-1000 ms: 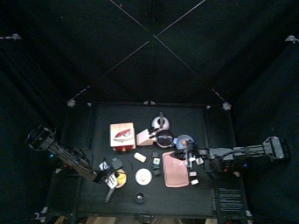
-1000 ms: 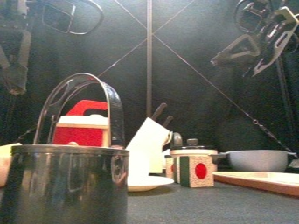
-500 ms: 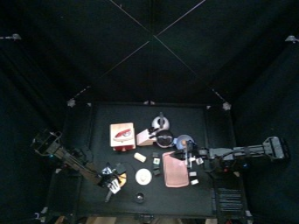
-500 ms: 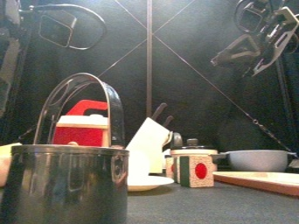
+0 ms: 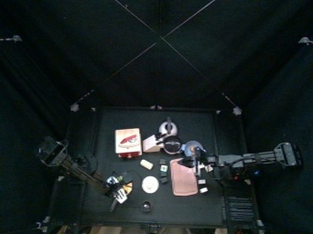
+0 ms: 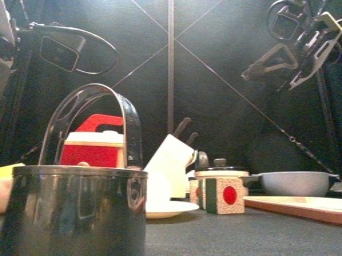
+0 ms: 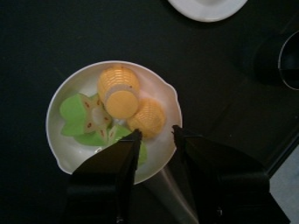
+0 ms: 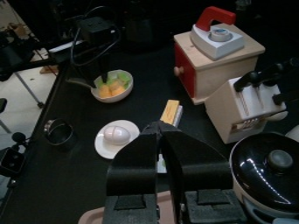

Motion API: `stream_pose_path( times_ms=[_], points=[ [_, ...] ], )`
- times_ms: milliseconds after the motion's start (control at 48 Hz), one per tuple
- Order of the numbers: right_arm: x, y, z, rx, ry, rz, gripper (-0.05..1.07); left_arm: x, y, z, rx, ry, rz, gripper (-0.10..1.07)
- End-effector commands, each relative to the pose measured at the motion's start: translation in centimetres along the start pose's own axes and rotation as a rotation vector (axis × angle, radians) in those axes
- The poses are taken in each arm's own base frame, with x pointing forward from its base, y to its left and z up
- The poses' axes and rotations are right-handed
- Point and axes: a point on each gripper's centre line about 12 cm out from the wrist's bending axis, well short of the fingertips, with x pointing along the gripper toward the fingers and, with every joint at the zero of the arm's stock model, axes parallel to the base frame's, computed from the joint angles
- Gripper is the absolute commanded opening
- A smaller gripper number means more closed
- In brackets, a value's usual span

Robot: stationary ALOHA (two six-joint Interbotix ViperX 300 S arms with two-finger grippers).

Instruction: Grab corn top

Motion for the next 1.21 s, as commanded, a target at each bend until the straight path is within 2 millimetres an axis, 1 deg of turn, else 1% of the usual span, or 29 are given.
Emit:
stream_pose_path(
  times_ms=[0, 562, 833, 1188],
  points=[
    [0.1, 0.1, 0.4, -0.003, -0.014, 0.003, 0.01, -0.3, -0.8, 0.6, -0.005, -0.012, -0.018, 0.76],
    [0.2, 0.1, 0.2, -0.002, -0.003, 0.001, 0.01, 1.0, -0.4, 0.5, 0.004, -0.004, 0.023, 0.76],
    [0.5, 0.0, -0.4, -0.003, 0.020, -0.002, 0.01, 1.0, -0.5, 1.0, 0.015, -0.022, 0.018, 0.77],
    [0.8, -0.1, -0.8, -0.003, 0.037, -0.004, 0.01, 1.2, -0.2, 0.9, 0.011, -0.017, 0.021, 0.78]
  ],
)
